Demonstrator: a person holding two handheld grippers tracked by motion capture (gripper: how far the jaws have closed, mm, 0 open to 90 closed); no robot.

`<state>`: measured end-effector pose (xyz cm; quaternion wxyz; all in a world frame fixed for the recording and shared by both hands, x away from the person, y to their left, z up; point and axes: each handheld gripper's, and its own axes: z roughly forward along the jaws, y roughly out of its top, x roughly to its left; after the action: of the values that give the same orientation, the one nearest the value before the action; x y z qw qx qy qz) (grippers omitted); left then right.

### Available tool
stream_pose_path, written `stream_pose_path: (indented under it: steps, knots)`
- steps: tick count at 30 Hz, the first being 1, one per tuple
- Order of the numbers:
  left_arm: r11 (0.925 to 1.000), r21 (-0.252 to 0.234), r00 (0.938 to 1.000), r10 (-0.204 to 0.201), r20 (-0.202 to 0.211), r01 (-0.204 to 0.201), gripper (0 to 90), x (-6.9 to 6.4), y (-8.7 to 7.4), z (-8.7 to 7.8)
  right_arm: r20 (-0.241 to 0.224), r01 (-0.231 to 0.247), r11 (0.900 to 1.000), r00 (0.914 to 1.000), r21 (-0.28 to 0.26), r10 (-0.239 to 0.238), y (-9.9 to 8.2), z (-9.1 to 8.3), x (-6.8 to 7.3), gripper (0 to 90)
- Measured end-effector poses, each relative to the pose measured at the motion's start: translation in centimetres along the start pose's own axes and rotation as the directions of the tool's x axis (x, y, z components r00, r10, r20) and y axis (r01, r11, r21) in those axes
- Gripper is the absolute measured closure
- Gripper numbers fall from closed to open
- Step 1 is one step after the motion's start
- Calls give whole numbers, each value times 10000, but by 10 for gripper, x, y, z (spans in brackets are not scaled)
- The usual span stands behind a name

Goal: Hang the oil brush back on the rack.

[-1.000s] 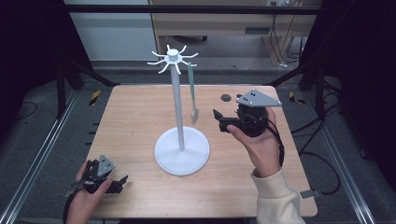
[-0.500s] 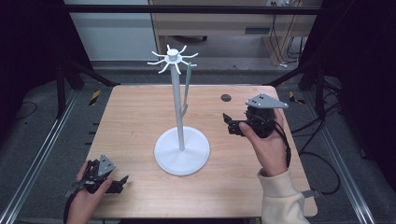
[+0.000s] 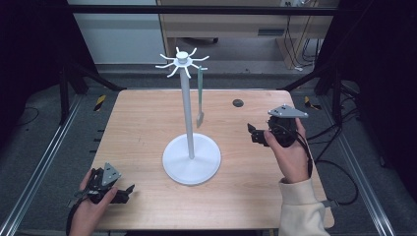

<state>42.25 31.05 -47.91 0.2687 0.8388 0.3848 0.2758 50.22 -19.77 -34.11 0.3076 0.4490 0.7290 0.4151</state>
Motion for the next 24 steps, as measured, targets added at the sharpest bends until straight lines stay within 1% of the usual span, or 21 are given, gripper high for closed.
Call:
stream_pose_path:
  steps: [5, 13, 19, 20, 24]
  knots:
    - [10000, 32, 10000, -8, -18, 9, 33, 0, 0, 0, 143, -274, 9992, 9995, 292, 270, -14, 7, -12, 109]
    - [10000, -20, 10000, -72, -27, 72, 32, 1, 0, 0, 311, -470, 9953, 9985, 845, 445, -36, 18, -31, 109]
    - [10000, -19, 10000, -68, -32, 68, 32, 1, 0, 0, 398, -641, 9907, 9974, 1202, 597, -50, 25, -38, 109]
    - [10000, -17, 10000, -65, -32, 65, 32, 1, 0, 0, 384, -594, 9906, 9977, 1236, 550, -51, 26, -39, 109]
    - [10000, -26, 10000, -81, -41, 81, 32, 1, 0, 0, 361, -653, 9864, 9975, 1506, 605, -60, 32, -41, 111]
